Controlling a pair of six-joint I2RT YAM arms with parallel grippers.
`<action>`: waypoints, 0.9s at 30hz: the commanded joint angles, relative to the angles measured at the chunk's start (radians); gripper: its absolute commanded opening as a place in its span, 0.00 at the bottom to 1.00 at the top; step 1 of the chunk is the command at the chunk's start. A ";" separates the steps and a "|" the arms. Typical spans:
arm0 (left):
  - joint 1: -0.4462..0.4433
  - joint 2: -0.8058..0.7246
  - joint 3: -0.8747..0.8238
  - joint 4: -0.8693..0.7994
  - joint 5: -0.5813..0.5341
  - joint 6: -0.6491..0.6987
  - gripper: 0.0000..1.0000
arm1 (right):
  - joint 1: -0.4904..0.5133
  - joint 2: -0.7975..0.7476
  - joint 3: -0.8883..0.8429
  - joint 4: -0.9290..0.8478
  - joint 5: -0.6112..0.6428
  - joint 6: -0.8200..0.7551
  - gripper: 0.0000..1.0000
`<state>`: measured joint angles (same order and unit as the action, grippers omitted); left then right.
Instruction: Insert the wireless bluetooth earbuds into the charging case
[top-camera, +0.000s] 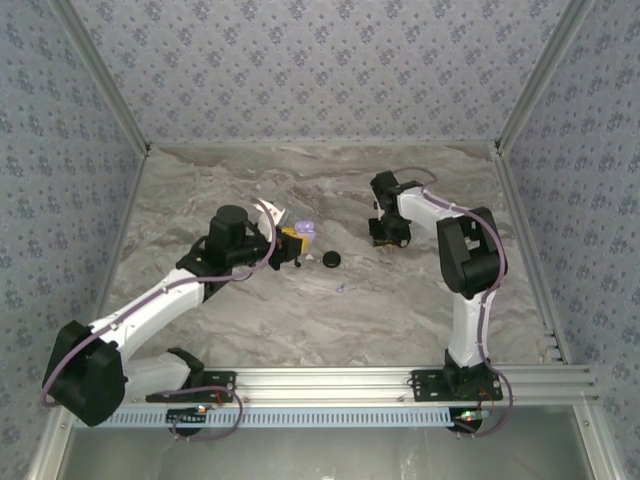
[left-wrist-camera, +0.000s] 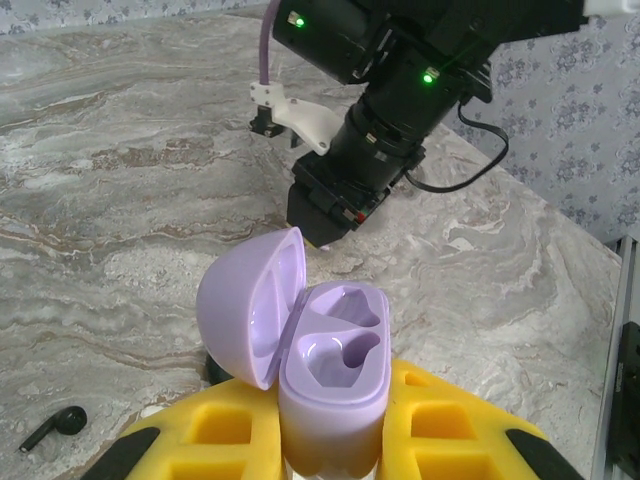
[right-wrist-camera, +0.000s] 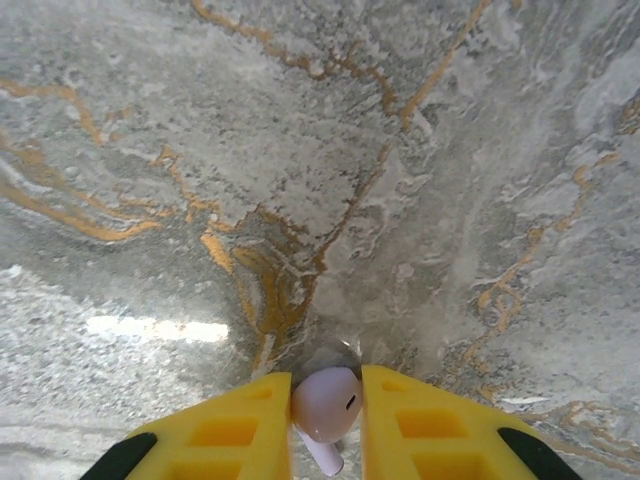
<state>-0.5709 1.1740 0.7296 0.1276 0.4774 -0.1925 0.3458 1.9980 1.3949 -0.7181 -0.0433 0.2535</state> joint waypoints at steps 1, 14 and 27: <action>-0.009 0.015 -0.022 0.106 -0.014 -0.037 0.18 | -0.009 -0.071 -0.060 0.093 -0.122 -0.001 0.23; -0.018 0.114 -0.045 0.302 -0.107 -0.174 0.18 | -0.043 -0.282 -0.194 0.331 -0.368 0.065 0.22; -0.037 0.183 -0.040 0.385 -0.131 -0.216 0.18 | -0.030 -0.440 -0.254 0.409 -0.456 0.093 0.22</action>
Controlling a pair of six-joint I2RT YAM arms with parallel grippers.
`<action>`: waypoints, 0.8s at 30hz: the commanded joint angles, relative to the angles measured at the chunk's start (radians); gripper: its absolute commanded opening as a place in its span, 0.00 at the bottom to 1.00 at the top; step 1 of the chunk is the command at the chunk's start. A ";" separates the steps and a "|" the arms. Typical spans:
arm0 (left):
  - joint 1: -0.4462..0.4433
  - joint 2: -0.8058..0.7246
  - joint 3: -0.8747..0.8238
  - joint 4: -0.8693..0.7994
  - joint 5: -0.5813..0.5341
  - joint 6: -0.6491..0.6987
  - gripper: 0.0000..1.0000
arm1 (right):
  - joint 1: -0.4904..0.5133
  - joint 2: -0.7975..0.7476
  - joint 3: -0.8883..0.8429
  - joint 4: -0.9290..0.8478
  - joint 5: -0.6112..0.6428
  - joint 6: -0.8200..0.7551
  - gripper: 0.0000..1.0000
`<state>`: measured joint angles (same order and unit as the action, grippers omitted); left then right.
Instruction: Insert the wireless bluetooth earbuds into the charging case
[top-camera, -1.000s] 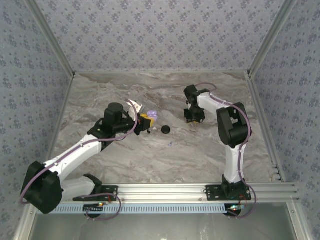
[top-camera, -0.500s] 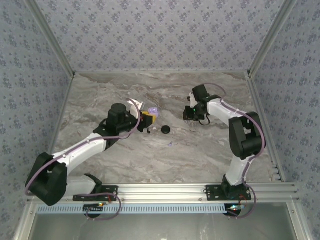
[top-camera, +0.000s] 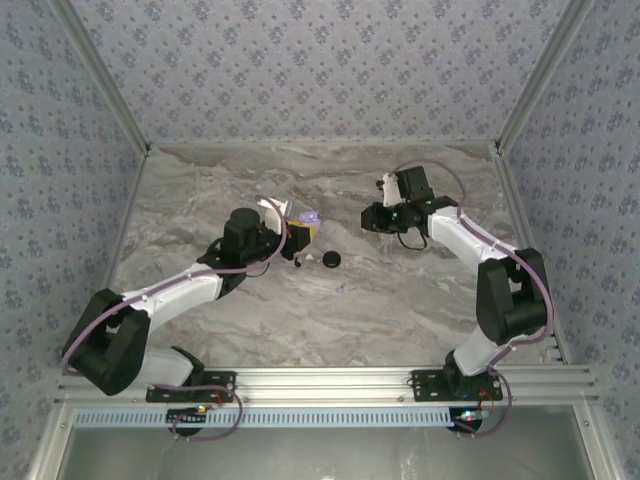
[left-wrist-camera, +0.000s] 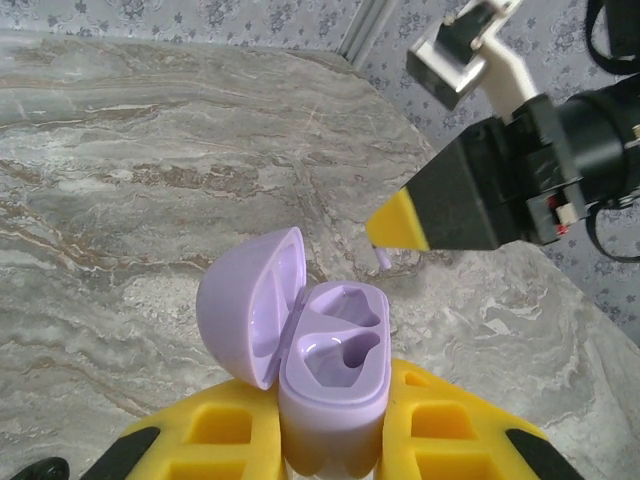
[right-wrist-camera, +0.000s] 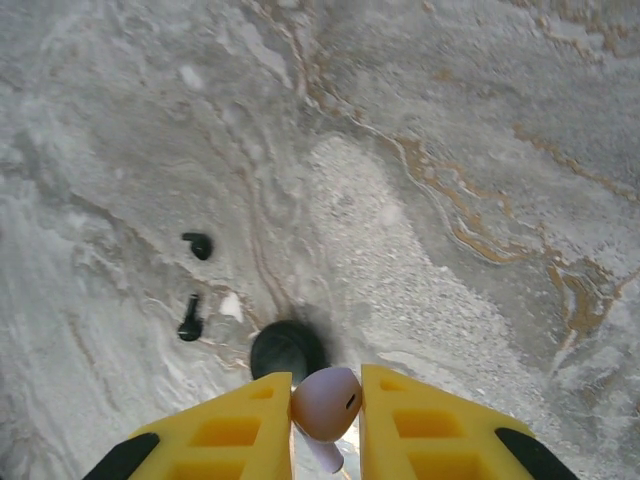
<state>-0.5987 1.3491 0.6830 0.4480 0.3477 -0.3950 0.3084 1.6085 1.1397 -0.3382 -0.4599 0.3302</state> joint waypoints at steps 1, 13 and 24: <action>-0.010 0.011 0.007 0.071 0.002 -0.013 0.18 | 0.010 -0.061 0.002 0.032 -0.047 0.018 0.22; -0.023 0.036 0.019 0.123 0.045 0.020 0.18 | 0.052 -0.171 0.089 0.057 -0.143 0.033 0.22; -0.036 0.038 0.063 0.182 0.148 0.057 0.19 | 0.117 -0.233 0.155 0.101 -0.187 0.049 0.22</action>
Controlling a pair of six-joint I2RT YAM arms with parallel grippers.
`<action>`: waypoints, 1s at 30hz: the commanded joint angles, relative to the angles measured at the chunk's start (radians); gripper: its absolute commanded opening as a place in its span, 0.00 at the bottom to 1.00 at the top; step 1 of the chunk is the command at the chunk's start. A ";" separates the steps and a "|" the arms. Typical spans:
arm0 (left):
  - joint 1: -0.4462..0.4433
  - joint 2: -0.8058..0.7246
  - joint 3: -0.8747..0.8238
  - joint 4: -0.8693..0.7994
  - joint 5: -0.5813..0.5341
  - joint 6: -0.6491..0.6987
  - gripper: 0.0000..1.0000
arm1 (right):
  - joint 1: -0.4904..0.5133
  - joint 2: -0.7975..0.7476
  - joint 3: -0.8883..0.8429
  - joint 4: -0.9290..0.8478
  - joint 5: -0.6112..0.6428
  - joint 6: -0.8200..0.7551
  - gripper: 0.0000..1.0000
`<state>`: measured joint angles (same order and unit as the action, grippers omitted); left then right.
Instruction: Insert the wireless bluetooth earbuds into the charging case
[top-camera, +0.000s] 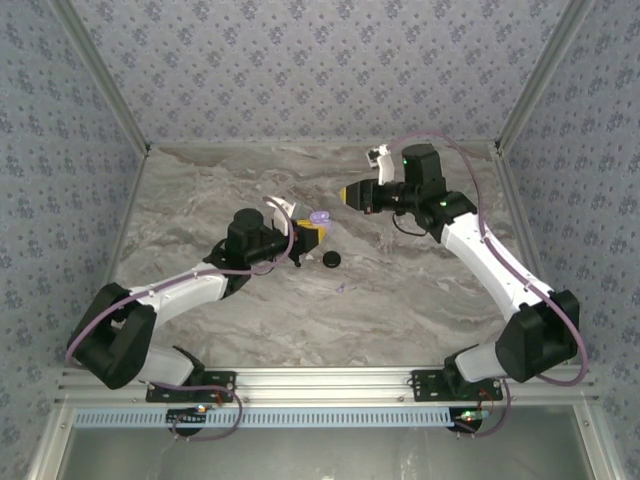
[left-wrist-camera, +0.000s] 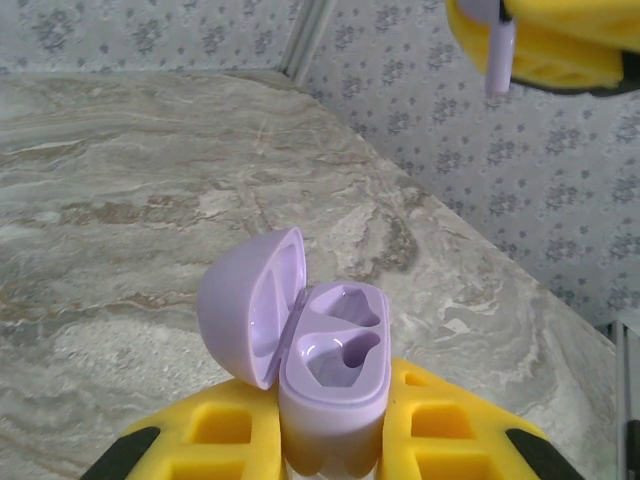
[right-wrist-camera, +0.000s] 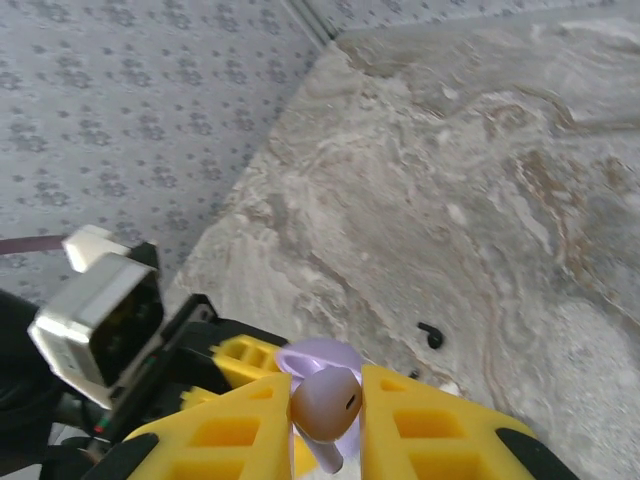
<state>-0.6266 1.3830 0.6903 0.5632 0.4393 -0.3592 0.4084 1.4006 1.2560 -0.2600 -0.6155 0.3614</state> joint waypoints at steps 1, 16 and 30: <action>-0.010 0.006 0.061 0.071 0.061 0.017 0.19 | 0.022 -0.028 0.041 0.029 -0.031 0.017 0.22; -0.042 0.004 0.123 0.141 0.084 -0.048 0.19 | 0.073 -0.061 0.045 0.081 -0.013 0.005 0.22; -0.048 -0.004 0.142 0.138 0.074 -0.090 0.19 | 0.081 -0.065 0.036 0.079 -0.010 -0.010 0.22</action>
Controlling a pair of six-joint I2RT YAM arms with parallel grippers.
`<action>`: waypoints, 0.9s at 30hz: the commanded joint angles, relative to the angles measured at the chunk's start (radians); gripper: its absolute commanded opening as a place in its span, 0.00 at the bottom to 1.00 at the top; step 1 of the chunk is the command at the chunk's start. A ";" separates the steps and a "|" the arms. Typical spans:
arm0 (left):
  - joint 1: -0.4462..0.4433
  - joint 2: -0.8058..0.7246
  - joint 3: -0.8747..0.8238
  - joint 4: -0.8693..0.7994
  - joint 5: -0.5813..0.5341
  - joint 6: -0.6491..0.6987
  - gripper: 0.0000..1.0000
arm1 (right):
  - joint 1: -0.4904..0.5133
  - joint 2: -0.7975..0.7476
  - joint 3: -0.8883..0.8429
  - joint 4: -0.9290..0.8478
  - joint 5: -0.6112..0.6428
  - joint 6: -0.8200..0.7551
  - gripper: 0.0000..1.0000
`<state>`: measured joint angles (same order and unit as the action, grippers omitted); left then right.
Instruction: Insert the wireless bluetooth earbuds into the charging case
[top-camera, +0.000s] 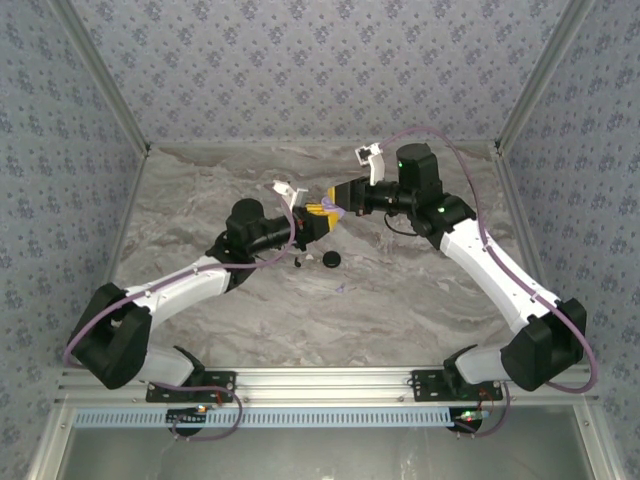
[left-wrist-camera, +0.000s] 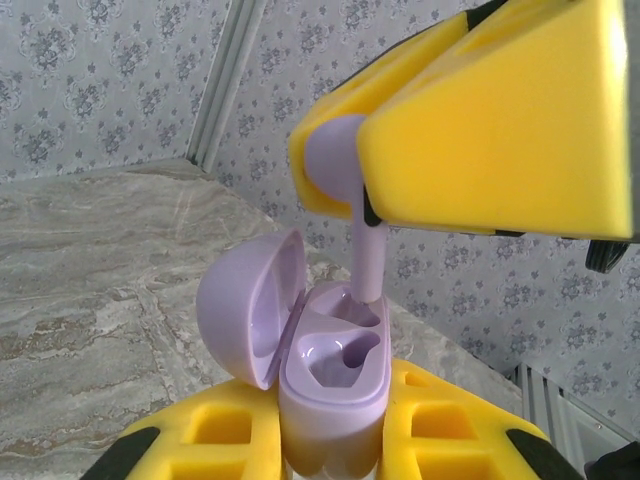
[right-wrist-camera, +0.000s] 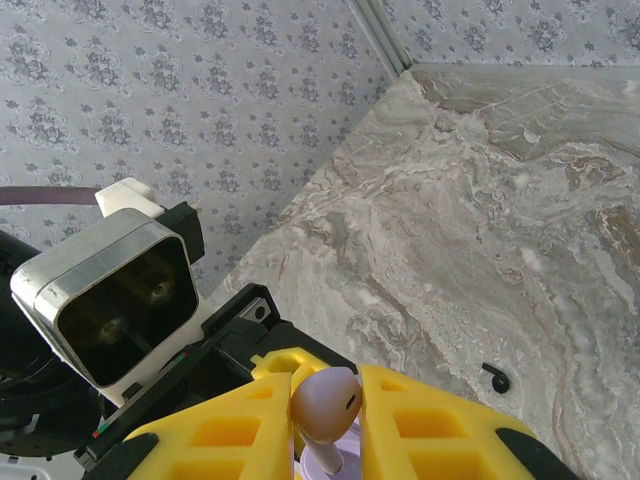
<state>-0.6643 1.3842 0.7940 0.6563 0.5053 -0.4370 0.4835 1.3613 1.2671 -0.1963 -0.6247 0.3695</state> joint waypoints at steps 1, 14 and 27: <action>-0.012 -0.005 0.039 0.047 0.008 -0.016 0.19 | 0.007 -0.026 0.023 0.016 0.000 -0.019 0.22; -0.012 -0.019 0.039 0.052 -0.017 -0.029 0.19 | 0.007 -0.029 0.013 0.002 0.008 -0.032 0.22; -0.012 -0.035 0.039 0.051 -0.033 -0.039 0.20 | 0.009 -0.033 0.005 -0.019 0.016 -0.051 0.22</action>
<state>-0.6697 1.3838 0.7940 0.6563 0.4816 -0.4660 0.4862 1.3609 1.2671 -0.2050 -0.6167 0.3431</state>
